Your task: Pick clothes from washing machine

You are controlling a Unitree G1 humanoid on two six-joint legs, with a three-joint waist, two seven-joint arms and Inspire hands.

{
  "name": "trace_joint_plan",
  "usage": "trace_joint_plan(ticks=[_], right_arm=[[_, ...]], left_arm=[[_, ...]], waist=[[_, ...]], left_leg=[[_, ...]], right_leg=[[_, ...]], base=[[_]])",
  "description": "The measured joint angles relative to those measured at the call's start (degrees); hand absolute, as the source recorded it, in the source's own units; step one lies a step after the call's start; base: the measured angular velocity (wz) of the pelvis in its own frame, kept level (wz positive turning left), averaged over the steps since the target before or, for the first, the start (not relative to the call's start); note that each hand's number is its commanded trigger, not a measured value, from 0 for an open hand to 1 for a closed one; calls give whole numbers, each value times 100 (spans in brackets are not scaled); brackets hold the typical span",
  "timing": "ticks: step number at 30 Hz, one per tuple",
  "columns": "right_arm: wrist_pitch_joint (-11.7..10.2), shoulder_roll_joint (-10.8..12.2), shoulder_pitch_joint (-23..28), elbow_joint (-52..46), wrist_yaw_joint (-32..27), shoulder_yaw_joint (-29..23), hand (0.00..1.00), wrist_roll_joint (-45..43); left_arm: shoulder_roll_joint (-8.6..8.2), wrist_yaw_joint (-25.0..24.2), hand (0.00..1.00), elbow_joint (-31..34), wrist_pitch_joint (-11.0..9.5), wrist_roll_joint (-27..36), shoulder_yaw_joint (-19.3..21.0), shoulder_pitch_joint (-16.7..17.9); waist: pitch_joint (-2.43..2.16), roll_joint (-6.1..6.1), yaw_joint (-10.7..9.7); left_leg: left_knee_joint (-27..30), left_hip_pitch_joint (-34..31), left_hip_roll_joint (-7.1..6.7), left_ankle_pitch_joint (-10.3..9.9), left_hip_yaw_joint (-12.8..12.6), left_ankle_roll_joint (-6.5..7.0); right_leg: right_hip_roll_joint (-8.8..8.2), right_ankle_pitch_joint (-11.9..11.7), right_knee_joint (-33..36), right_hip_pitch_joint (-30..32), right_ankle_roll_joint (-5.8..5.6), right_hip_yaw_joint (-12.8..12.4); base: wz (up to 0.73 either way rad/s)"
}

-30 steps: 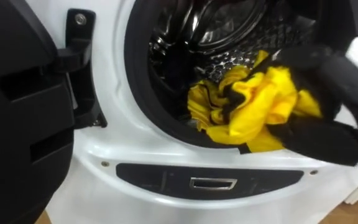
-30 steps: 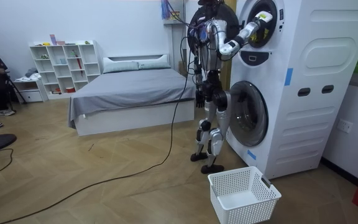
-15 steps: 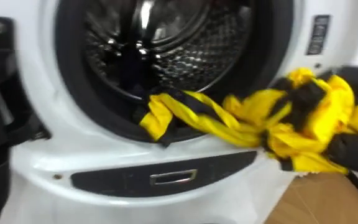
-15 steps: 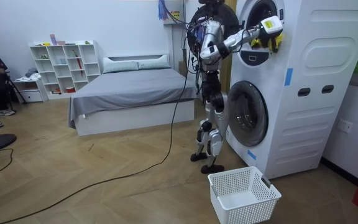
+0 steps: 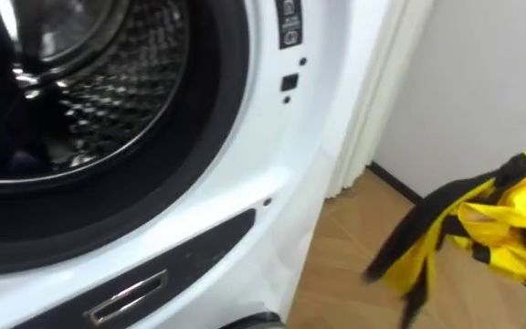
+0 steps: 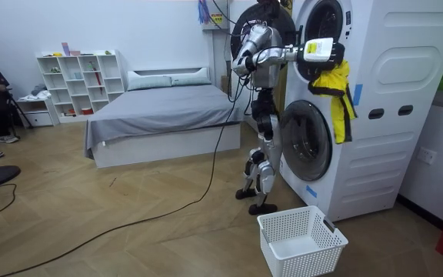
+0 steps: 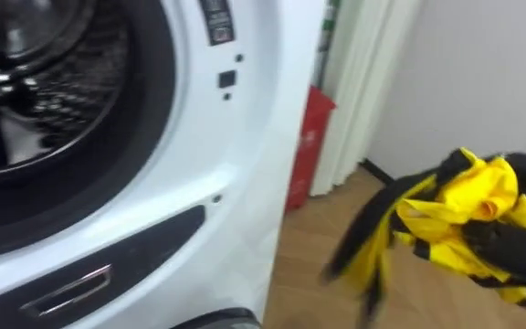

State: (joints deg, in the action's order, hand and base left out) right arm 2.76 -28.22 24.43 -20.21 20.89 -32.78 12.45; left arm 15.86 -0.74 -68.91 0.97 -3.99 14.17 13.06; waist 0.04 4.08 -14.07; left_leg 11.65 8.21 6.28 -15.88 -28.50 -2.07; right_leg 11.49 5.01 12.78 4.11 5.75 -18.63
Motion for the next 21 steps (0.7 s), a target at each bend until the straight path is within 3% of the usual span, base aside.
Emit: trace_joint_plan(ticks=[2,5,9,14,16,21], right_arm=[[61,40,39,293,-73,119,100,-364],[117,100,-3,823,-164,384,100,-936],[212,100,-220,1217,-171,491,100,-1173],[230,95,-891,1584,-308,885,100,-1172],[226,89,-1134,1736,-328,1149,100,-1093],[210,103,-1611,2321,-341,1744,100,-1150]], left_arm=[[119,3,0,29,3,7,-185,9],[229,24,0,11,55,6,-388,-64],[259,30,0,-31,92,186,-615,-190],[324,19,0,-120,128,234,-899,-409],[326,18,0,-144,155,323,-1109,-494],[232,6,0,-236,92,749,-1523,-718]], waist=[[30,72,53],[32,147,92],[47,106,129],[91,26,200],[107,-30,197],[64,-383,309]], left_leg=[[2,-19,1,0,-68,0],[2,-121,-1,0,-125,0],[17,-267,-14,-16,-130,16],[73,-614,-43,-25,-115,32],[192,-787,-36,-26,-105,35],[352,-1157,-27,-57,-69,87]], right_leg=[[31,-19,6,47,-11,-129],[45,-69,5,156,-27,-205],[35,-94,6,302,-64,-215],[52,-106,213,704,-92,-280],[34,-121,241,833,-112,-258],[8,-126,346,1174,-125,-180]], base=[[-27],[-17],[-5],[-7],[-1],[5]])
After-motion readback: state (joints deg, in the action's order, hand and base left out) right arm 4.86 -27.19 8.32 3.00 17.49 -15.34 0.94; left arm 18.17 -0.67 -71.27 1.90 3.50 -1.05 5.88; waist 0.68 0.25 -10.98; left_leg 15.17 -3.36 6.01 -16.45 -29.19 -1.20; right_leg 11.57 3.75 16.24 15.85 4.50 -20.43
